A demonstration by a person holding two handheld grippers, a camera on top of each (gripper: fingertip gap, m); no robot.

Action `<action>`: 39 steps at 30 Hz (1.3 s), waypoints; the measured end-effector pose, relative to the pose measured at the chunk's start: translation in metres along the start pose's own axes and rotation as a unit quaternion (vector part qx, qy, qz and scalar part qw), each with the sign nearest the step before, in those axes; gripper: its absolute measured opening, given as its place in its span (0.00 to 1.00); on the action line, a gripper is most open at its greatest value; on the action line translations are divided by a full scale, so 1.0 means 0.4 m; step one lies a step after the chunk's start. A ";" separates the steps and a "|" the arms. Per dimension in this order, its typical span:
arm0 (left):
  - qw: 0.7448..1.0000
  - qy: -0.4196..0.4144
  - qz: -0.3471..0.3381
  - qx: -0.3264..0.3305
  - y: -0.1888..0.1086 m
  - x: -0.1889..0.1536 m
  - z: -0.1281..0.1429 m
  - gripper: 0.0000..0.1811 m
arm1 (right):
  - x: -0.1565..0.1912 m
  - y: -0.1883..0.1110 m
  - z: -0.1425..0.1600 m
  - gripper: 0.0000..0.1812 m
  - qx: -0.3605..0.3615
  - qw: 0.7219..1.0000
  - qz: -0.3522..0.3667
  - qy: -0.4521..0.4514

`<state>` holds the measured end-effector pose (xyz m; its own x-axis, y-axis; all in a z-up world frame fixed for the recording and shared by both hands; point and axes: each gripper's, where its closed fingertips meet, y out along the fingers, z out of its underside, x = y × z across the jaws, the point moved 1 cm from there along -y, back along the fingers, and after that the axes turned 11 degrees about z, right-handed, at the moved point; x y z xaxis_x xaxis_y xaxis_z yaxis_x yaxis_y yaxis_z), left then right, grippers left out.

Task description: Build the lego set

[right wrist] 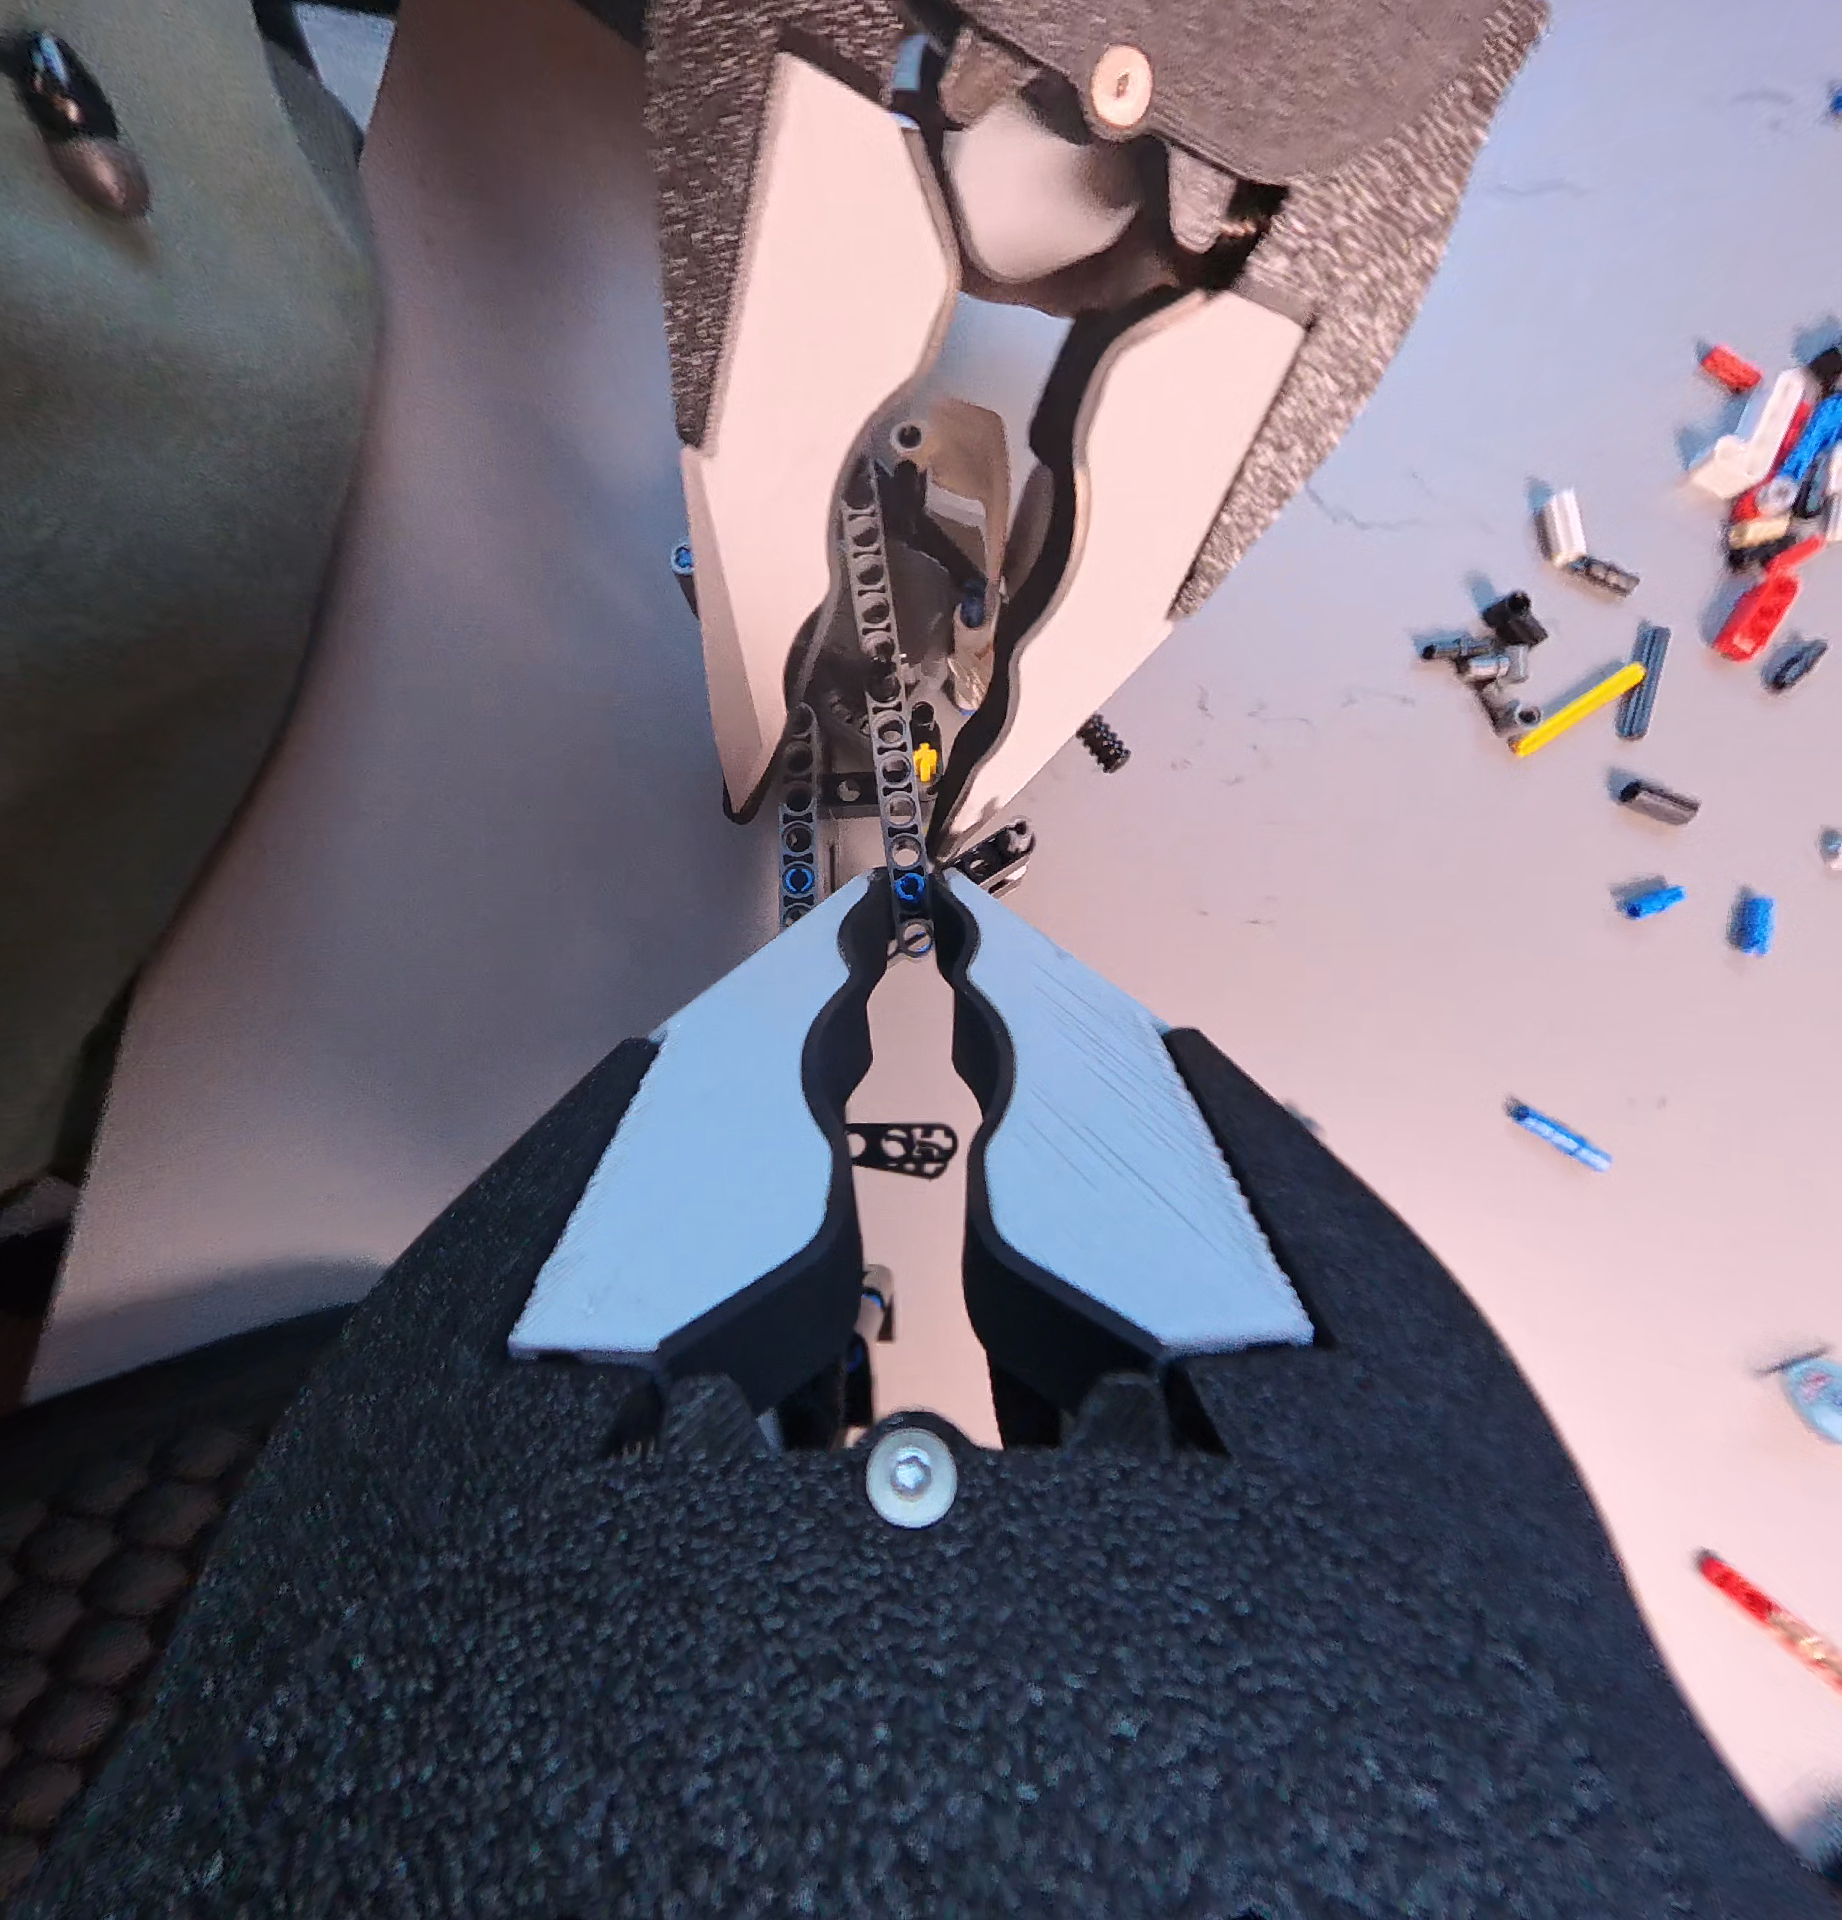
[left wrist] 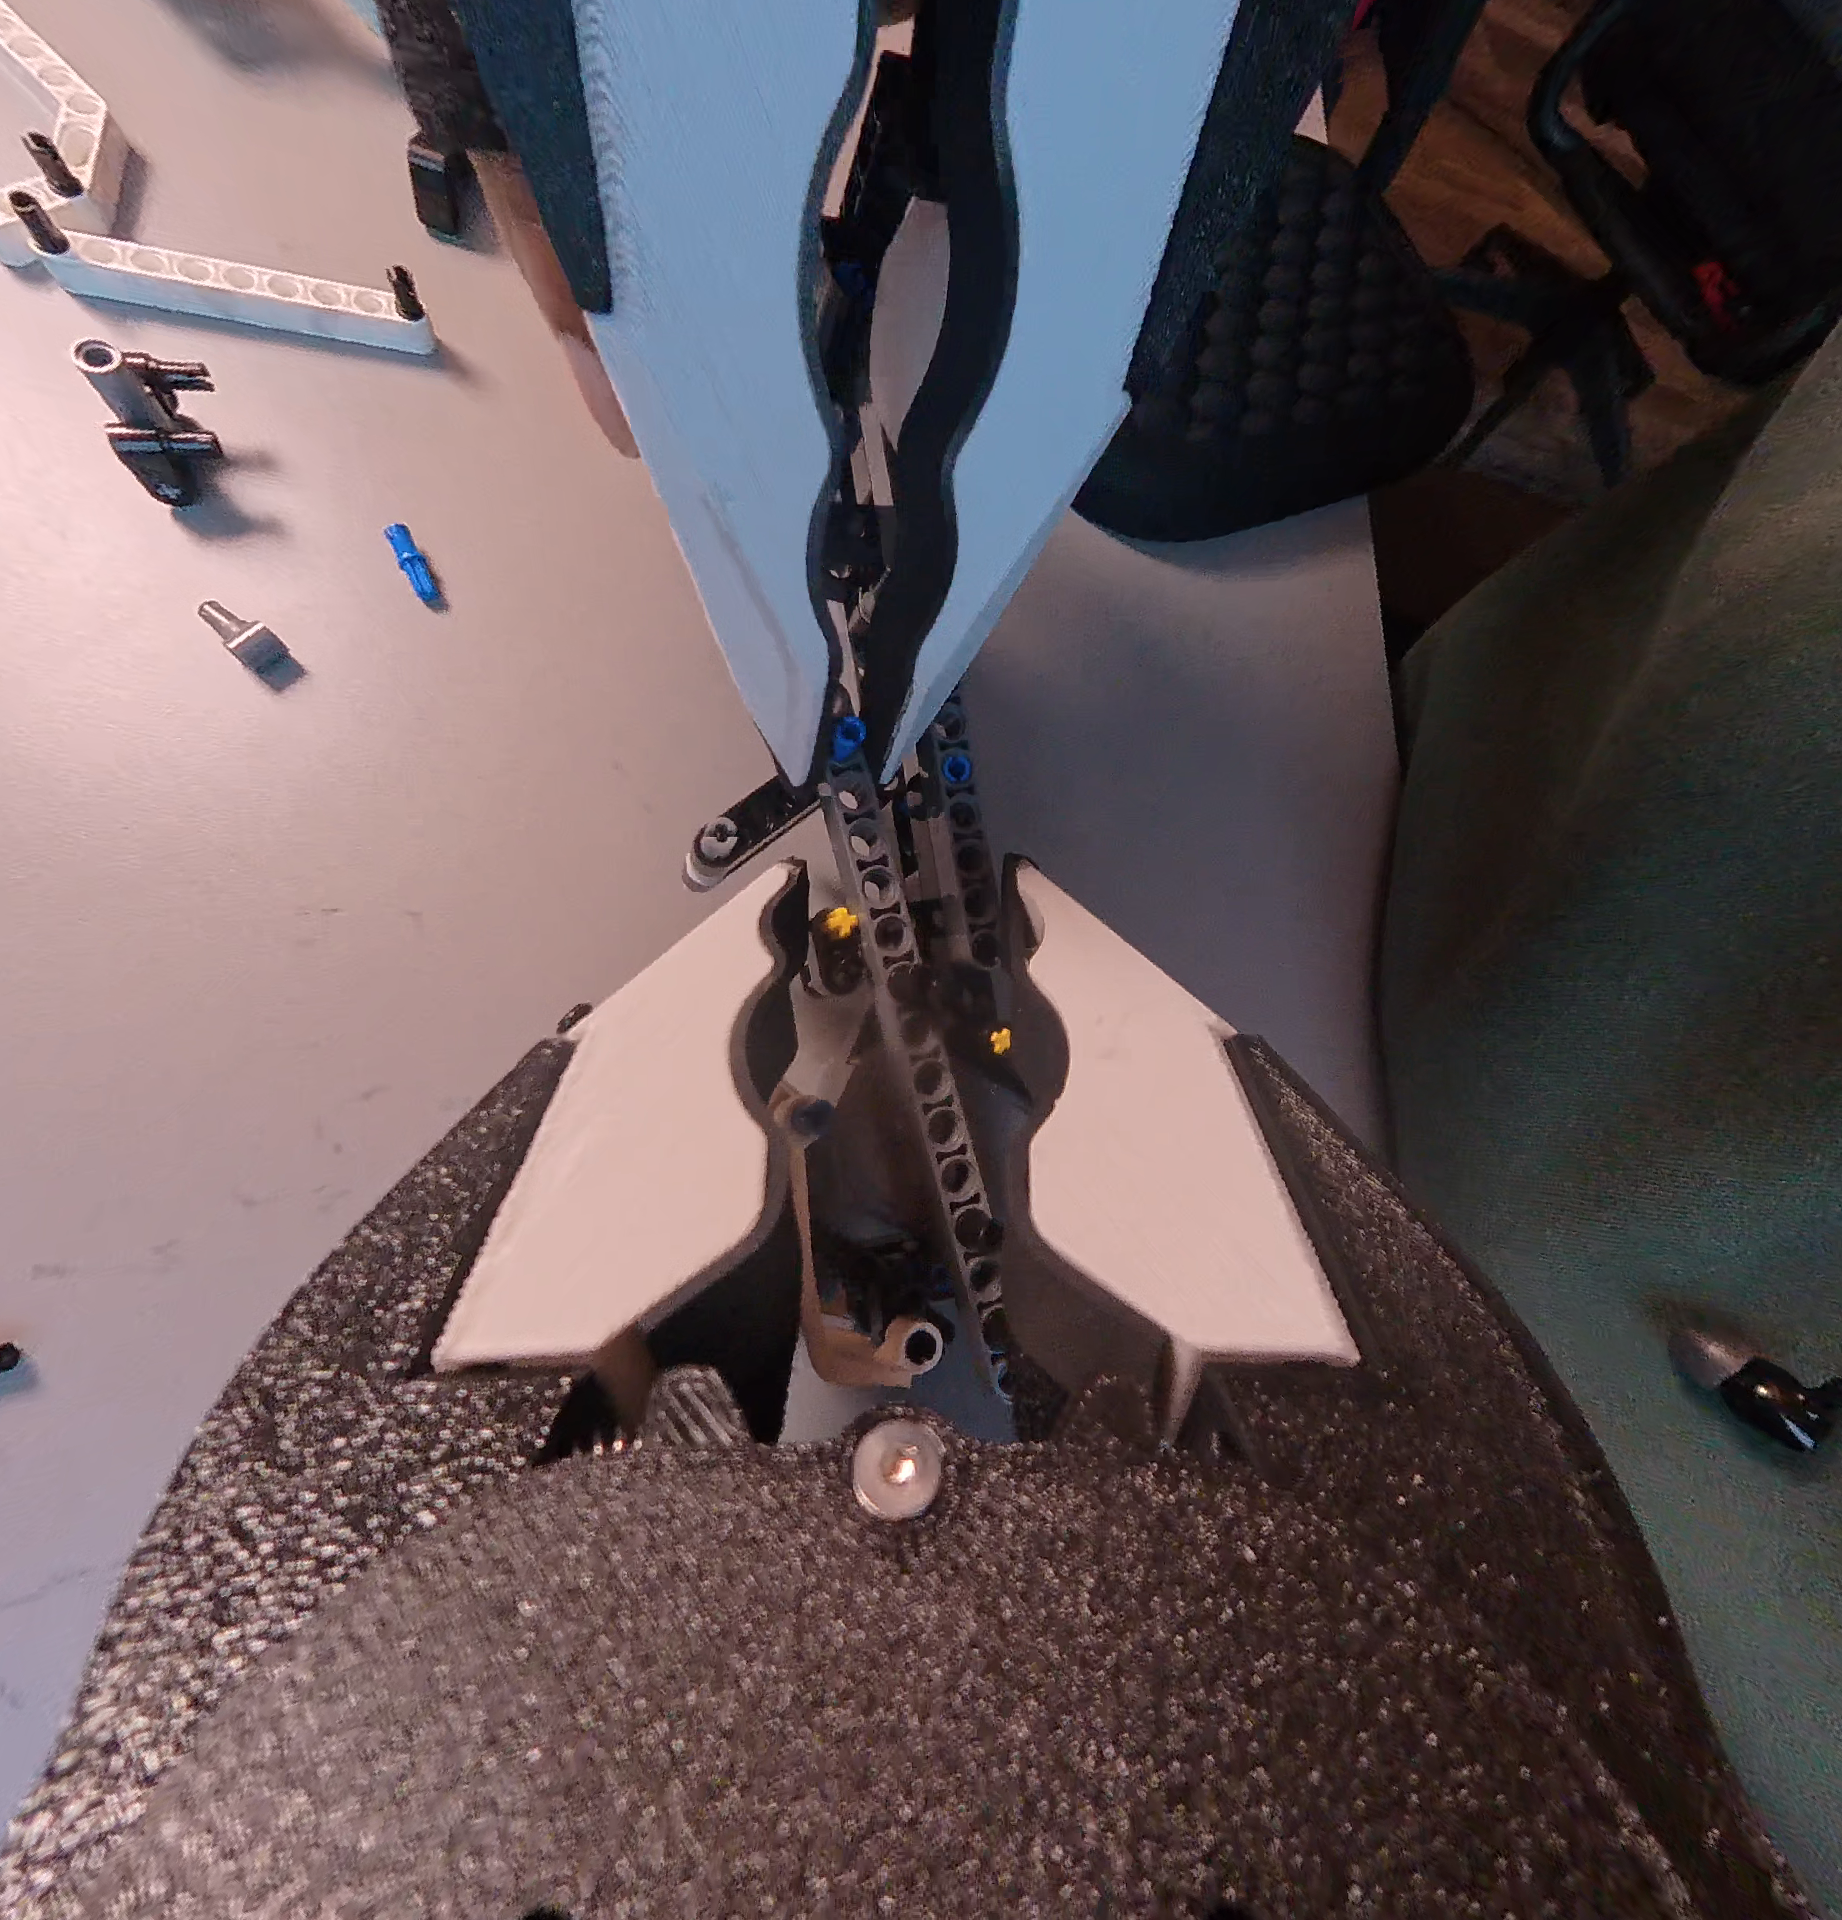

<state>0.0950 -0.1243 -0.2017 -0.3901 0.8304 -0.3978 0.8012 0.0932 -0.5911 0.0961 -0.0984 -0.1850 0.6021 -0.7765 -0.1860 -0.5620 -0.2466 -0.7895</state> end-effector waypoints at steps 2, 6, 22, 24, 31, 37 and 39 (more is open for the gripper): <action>1.000 -0.008 -0.005 -0.005 -0.002 0.002 0.004 0.20 | -0.002 0.001 0.002 0.04 0.013 0.999 -0.005 0.042; 0.999 -0.013 -0.031 0.005 -0.020 0.012 0.025 0.27 | -0.002 -0.008 0.006 0.04 0.033 0.997 -0.001 0.071; 0.999 -0.028 -0.025 -0.018 -0.051 -0.011 0.048 0.32 | 0.009 0.008 -0.042 0.08 0.087 0.993 0.036 -0.073; 0.999 -0.029 -0.029 -0.024 -0.052 -0.010 0.048 0.32 | 0.015 0.026 -0.034 0.07 0.101 0.990 0.038 -0.091; 0.996 -0.056 0.037 -0.055 -0.069 -0.037 0.053 0.35 | 0.031 0.010 -0.054 0.04 0.028 0.998 0.017 -0.056; 0.987 -0.074 0.109 -0.092 -0.091 -0.071 0.059 0.41 | 0.029 0.001 -0.031 0.04 0.019 0.999 0.013 -0.031; 0.991 -0.050 0.094 -0.083 -0.085 -0.076 0.065 0.41 | 0.030 0.000 -0.028 0.04 0.011 0.999 0.016 -0.047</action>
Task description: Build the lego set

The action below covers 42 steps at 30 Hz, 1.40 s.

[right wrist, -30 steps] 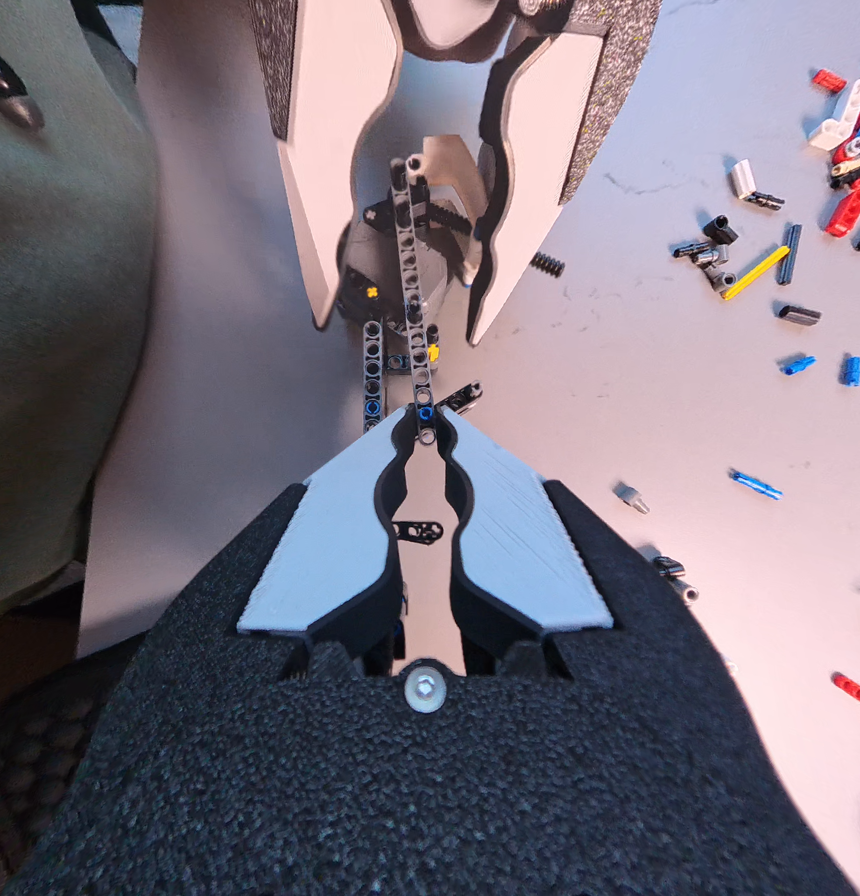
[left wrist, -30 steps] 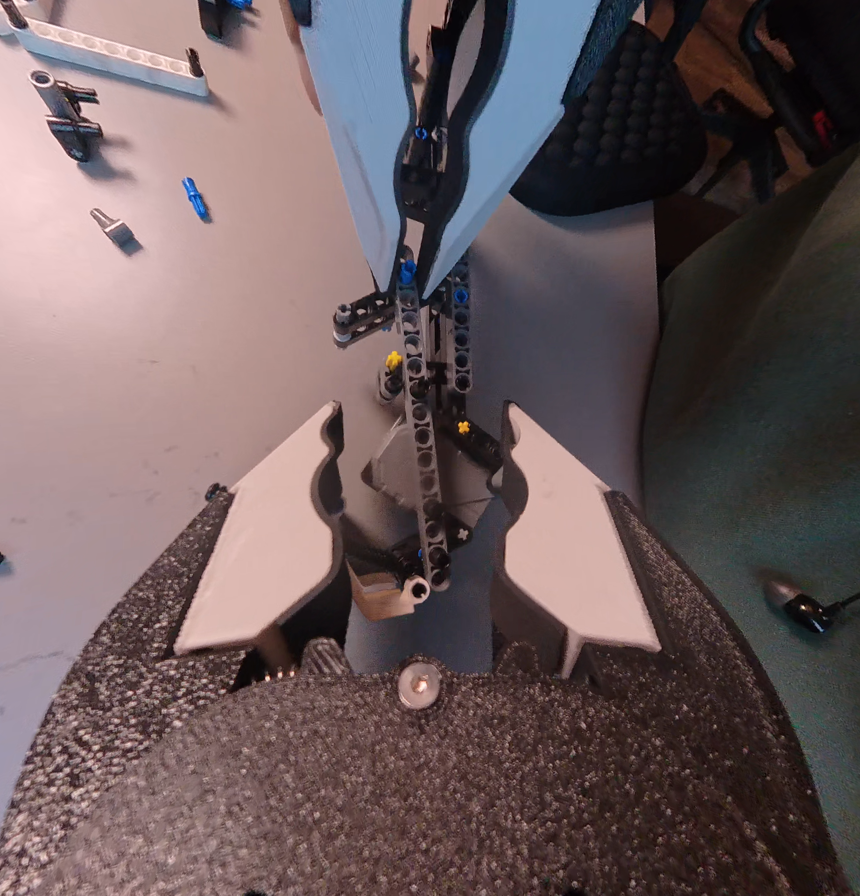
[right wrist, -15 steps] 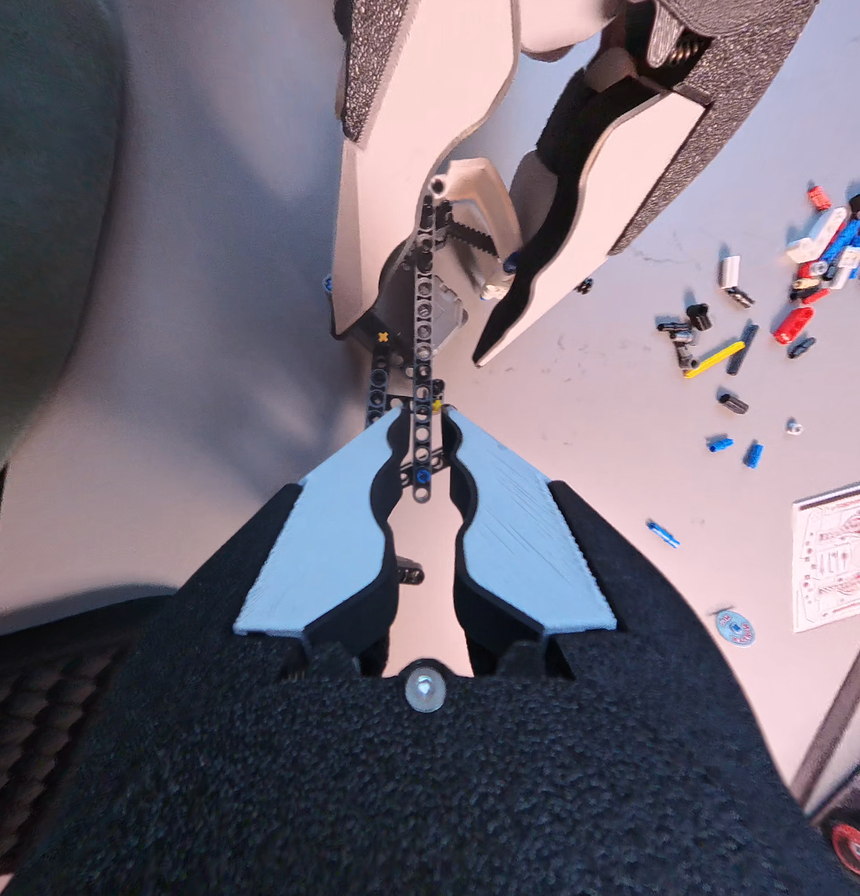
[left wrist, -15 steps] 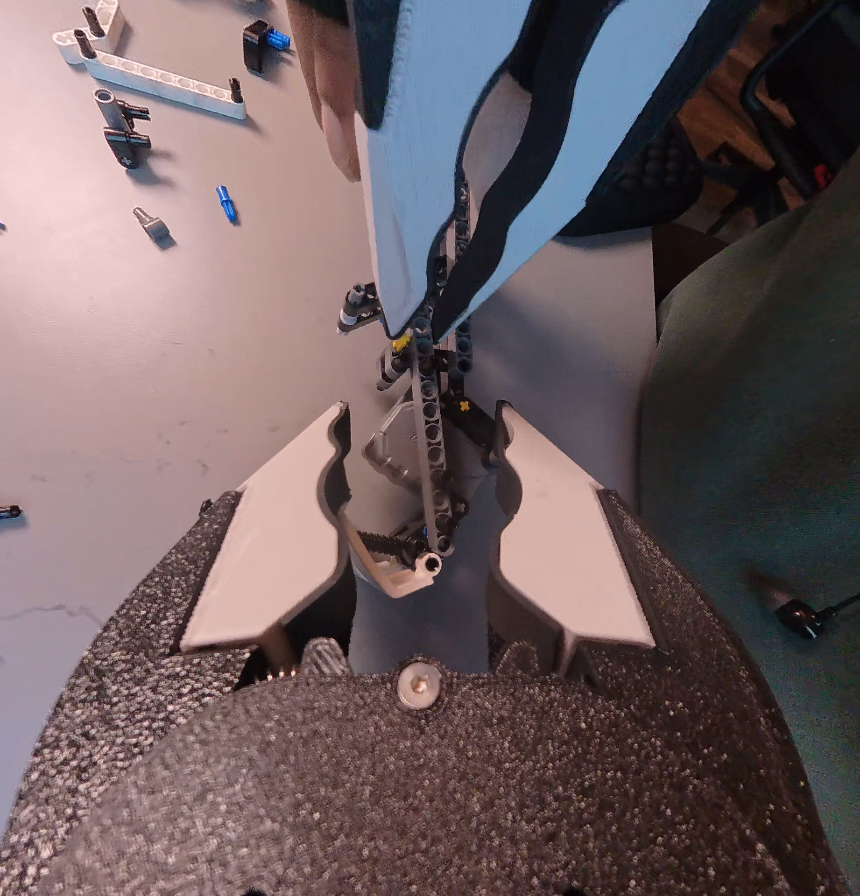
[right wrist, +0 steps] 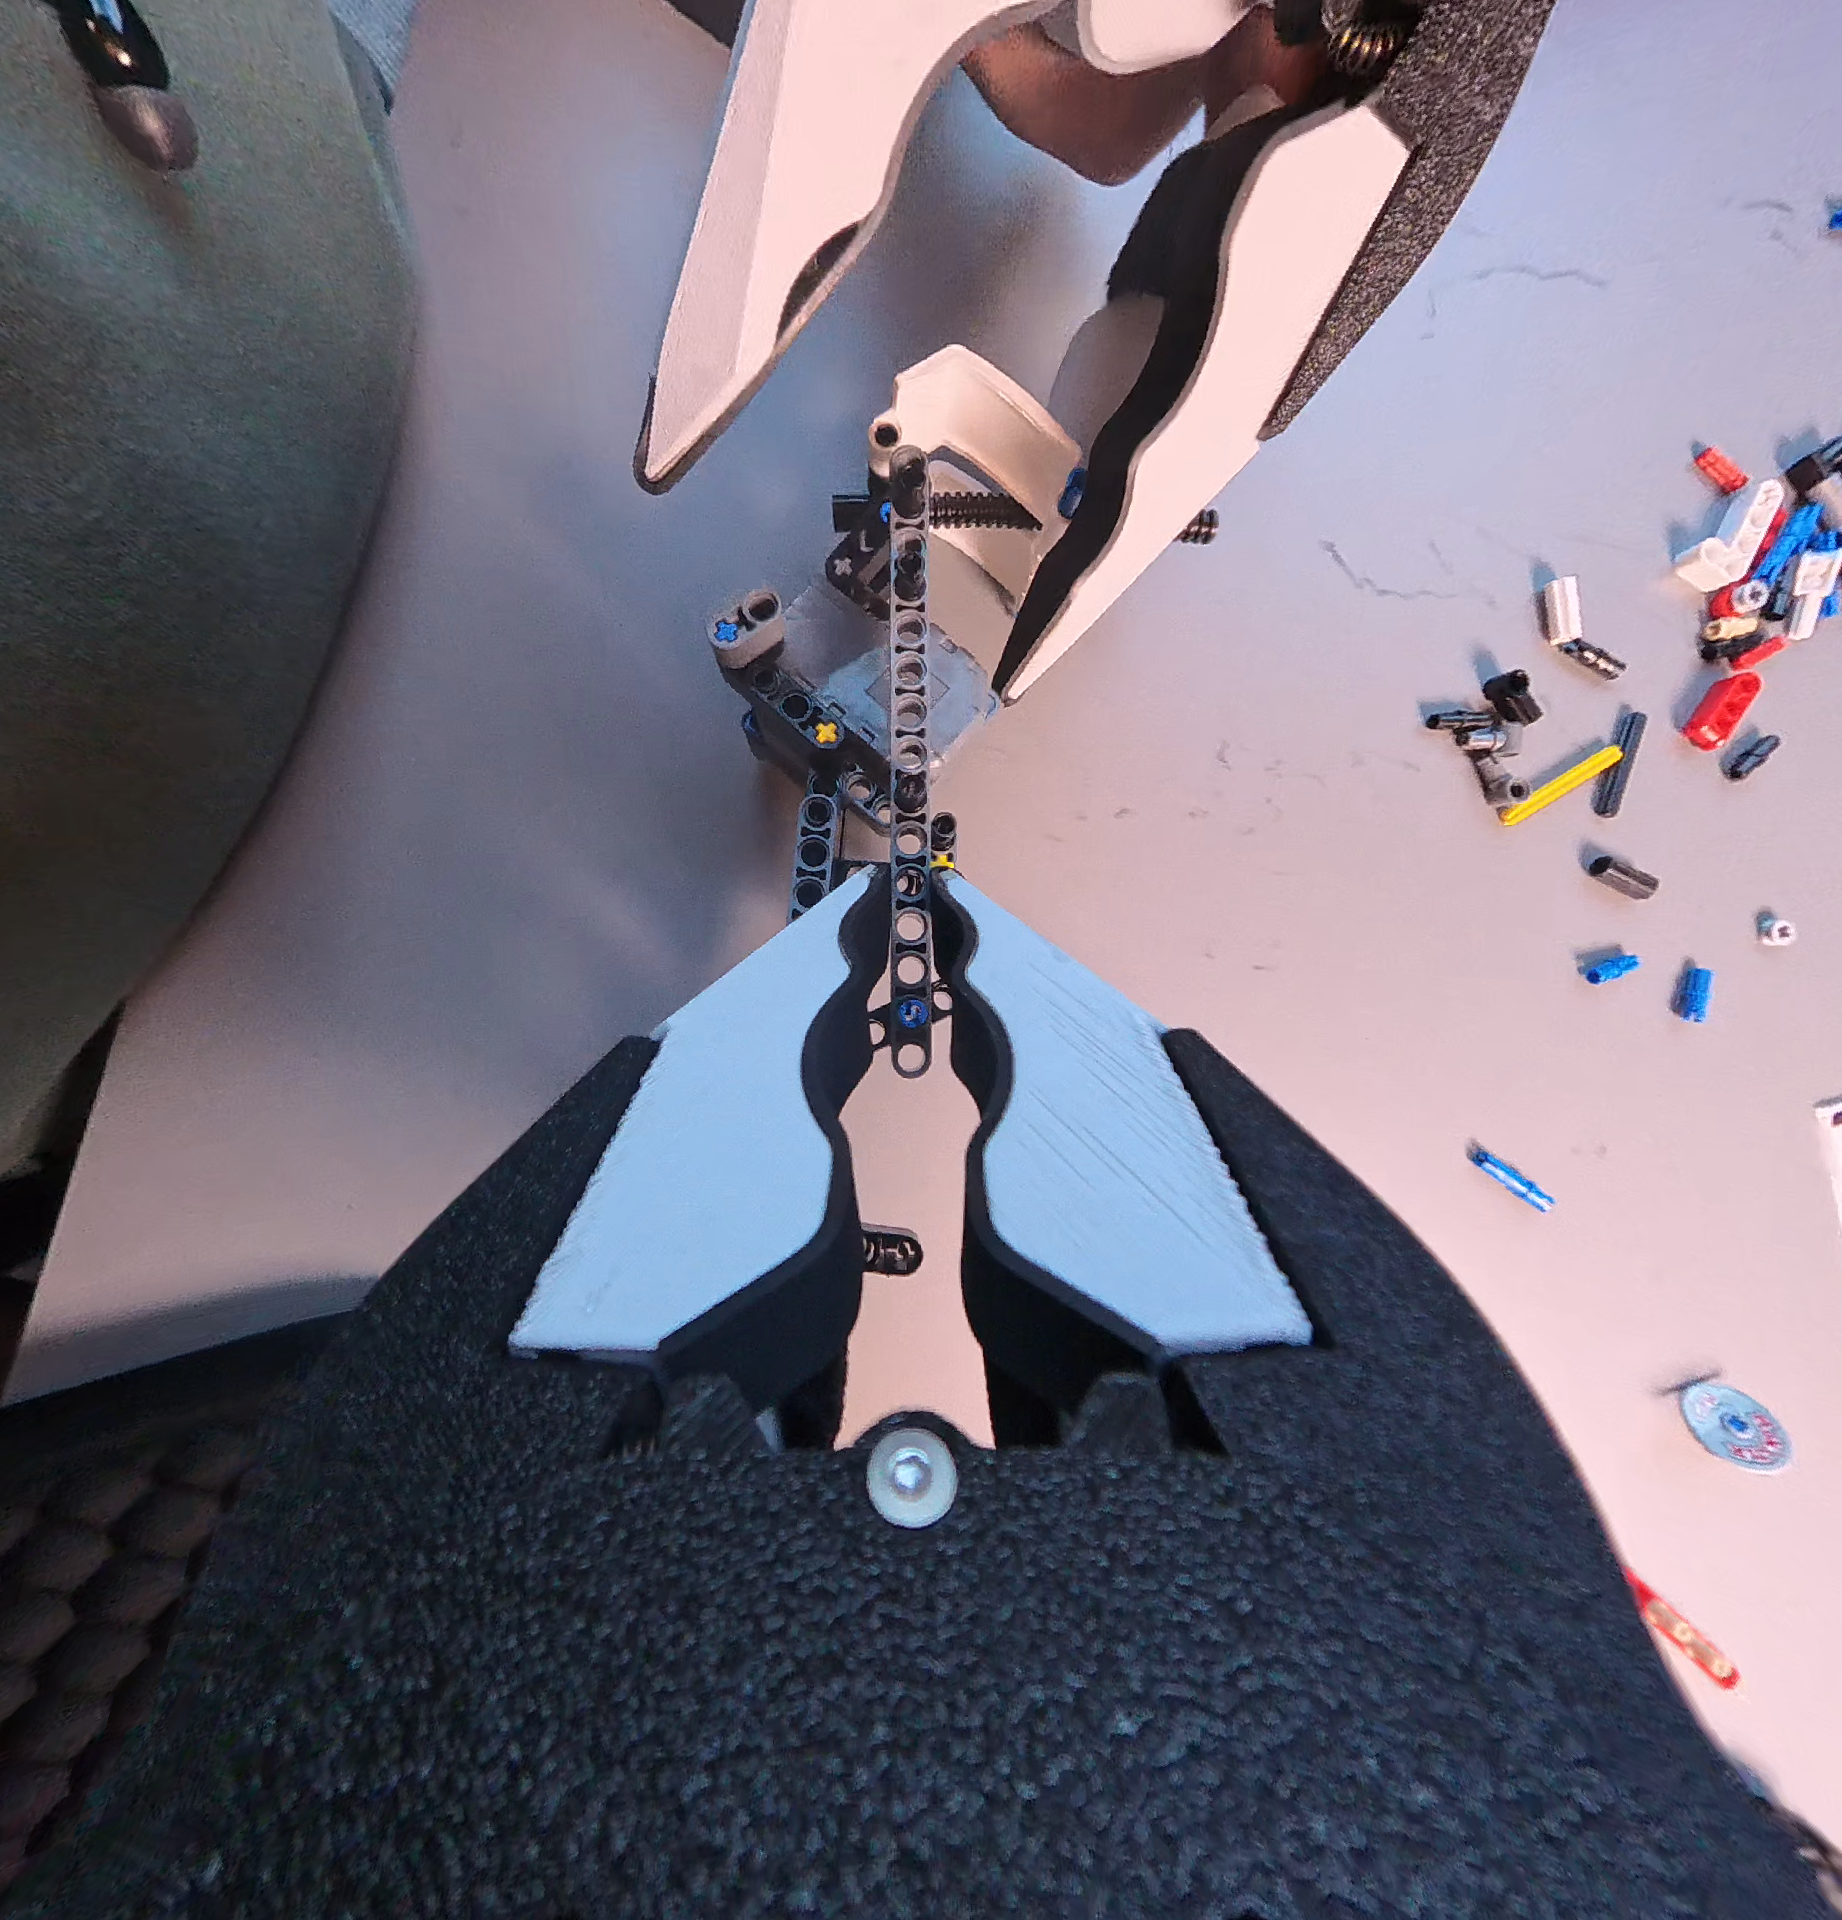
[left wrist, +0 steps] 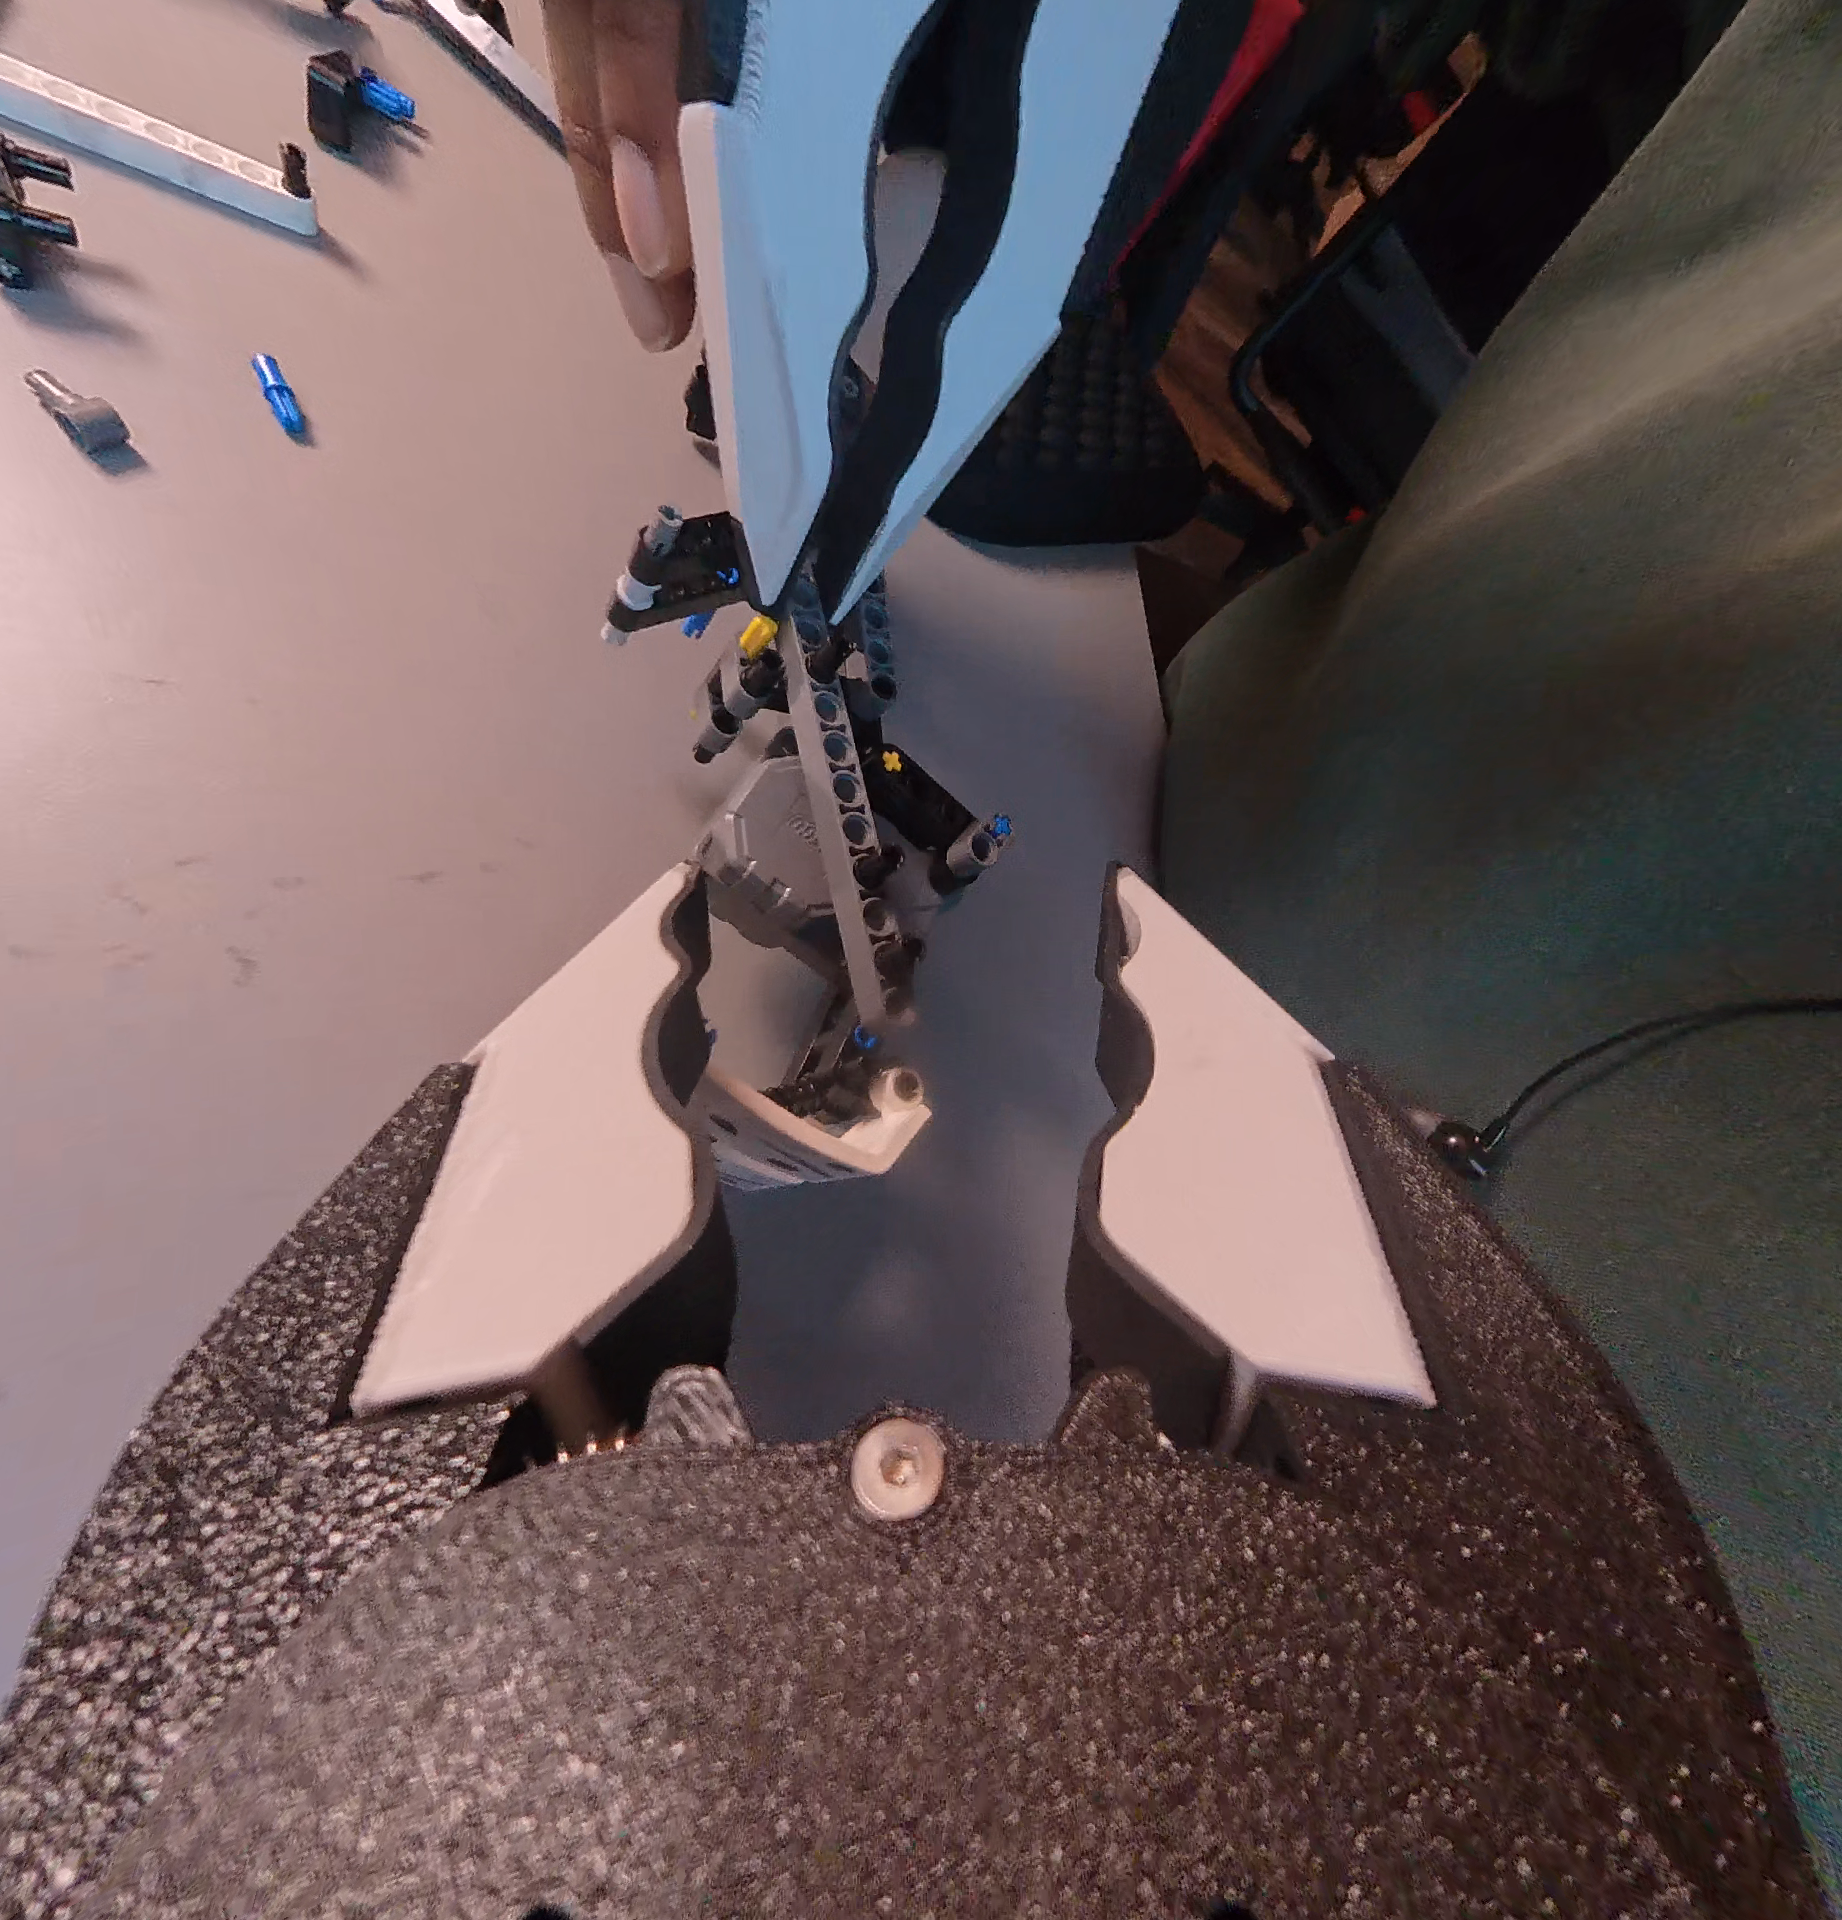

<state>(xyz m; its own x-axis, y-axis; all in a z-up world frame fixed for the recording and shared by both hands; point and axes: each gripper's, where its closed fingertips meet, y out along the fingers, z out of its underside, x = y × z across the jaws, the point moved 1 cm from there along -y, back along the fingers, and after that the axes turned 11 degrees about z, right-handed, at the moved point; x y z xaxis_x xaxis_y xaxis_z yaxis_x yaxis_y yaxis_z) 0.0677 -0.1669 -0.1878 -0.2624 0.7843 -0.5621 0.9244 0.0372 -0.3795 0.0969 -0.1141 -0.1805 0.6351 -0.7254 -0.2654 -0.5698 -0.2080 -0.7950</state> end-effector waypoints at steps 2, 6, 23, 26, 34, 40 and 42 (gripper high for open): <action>1.000 0.016 0.003 0.026 0.001 -0.014 0.015 0.41 | 0.002 -0.001 0.003 0.04 -0.009 1.000 0.003 -0.024; 0.997 0.050 0.008 0.055 -0.045 -0.047 0.037 0.42 | -0.013 -0.012 0.011 0.04 -0.019 0.995 0.030 -0.092; 0.973 0.176 -0.139 0.049 0.000 0.059 -0.016 0.50 | -0.066 -0.008 -0.025 0.04 -0.109 0.987 0.089 -0.073; 0.984 0.151 -0.094 0.026 0.005 0.044 -0.009 0.50 | -0.053 -0.003 -0.020 0.04 -0.125 0.989 0.065 -0.045; 0.994 0.088 0.017 -0.056 -0.022 0.009 -0.025 0.45 | -0.045 -0.006 -0.031 0.04 -0.168 0.985 0.028 0.003; 0.996 0.082 -0.021 -0.015 -0.004 0.033 -0.003 0.43 | -0.041 0.012 -0.019 0.04 -0.148 0.989 0.000 0.022; 0.998 0.064 -0.025 -0.018 -0.004 0.041 -0.005 0.43 | -0.045 0.018 -0.016 0.04 -0.126 0.992 0.010 0.004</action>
<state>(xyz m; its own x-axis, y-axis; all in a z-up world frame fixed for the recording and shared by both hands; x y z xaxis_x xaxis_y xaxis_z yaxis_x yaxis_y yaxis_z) 0.0625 -0.1531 -0.1950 -0.2723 0.8532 -0.4448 0.9211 0.0975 -0.3769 0.0782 -0.1069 -0.1779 0.6183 -0.7365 -0.2744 -0.6953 -0.3498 -0.6278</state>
